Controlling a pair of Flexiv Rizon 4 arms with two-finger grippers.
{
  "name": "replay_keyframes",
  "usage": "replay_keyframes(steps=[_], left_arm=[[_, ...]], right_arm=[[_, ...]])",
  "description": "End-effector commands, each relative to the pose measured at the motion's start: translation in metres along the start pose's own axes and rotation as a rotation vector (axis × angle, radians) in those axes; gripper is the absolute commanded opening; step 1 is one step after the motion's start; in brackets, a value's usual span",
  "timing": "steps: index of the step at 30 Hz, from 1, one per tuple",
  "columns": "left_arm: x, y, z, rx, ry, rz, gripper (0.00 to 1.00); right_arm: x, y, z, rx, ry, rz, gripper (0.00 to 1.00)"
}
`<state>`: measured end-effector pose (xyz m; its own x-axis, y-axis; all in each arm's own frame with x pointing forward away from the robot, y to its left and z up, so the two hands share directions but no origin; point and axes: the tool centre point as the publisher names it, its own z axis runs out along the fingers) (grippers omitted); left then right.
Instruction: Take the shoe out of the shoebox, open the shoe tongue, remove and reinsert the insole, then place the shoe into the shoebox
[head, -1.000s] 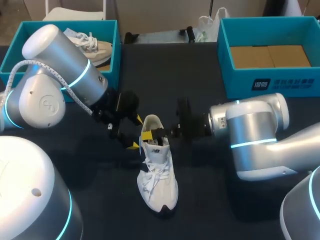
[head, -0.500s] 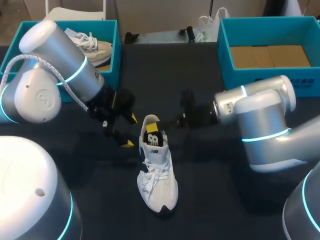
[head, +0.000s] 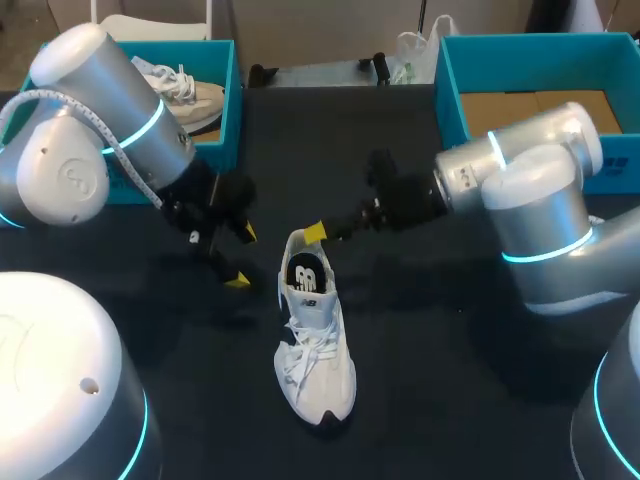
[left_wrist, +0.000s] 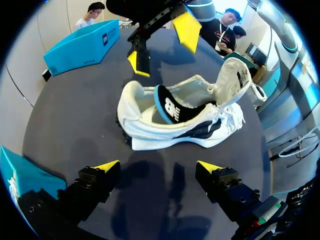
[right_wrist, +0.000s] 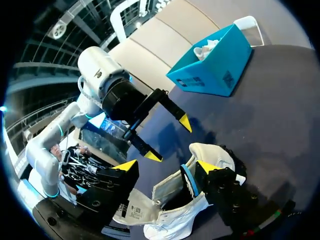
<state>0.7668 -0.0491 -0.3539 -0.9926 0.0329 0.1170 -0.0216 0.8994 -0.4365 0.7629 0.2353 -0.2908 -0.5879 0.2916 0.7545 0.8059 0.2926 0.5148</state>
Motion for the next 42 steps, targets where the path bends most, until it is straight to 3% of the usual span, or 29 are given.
replay_keyframes(steps=[1,18,22,25,27,35,37,41,42], left_arm=[[-0.002,0.009,-0.011,-0.012,0.010,-0.010,1.00],[-0.030,0.037,-0.044,-0.094,0.029,-0.072,1.00],[-0.040,0.042,-0.056,-0.103,0.041,-0.092,1.00],[-0.046,0.047,-0.063,-0.122,0.034,-0.102,1.00],[-0.050,0.050,-0.069,-0.124,0.037,-0.104,1.00],[-0.077,0.074,-0.102,-0.136,0.063,-0.089,1.00],[-0.085,0.080,-0.115,-0.110,0.092,-0.088,1.00],[-0.085,0.080,-0.115,-0.110,0.092,-0.088,1.00],[-0.085,0.080,-0.115,-0.110,0.092,-0.088,1.00]], right_arm=[[0.006,0.012,-0.020,0.279,-0.026,0.029,0.87],[-0.003,0.056,-0.054,0.453,-0.190,0.181,0.86],[-0.003,0.061,-0.057,0.459,-0.316,0.242,0.80],[0.000,0.062,-0.057,0.448,-0.404,0.269,0.69],[0.001,0.062,-0.058,0.435,-0.455,0.278,0.50],[0.022,0.054,-0.046,0.341,-0.603,0.277,0.01],[0.032,0.051,-0.044,0.299,-0.638,0.266,0.00],[0.051,0.040,-0.044,0.129,-0.705,0.245,0.00],[0.051,0.040,-0.044,0.129,-0.705,0.245,0.00]])
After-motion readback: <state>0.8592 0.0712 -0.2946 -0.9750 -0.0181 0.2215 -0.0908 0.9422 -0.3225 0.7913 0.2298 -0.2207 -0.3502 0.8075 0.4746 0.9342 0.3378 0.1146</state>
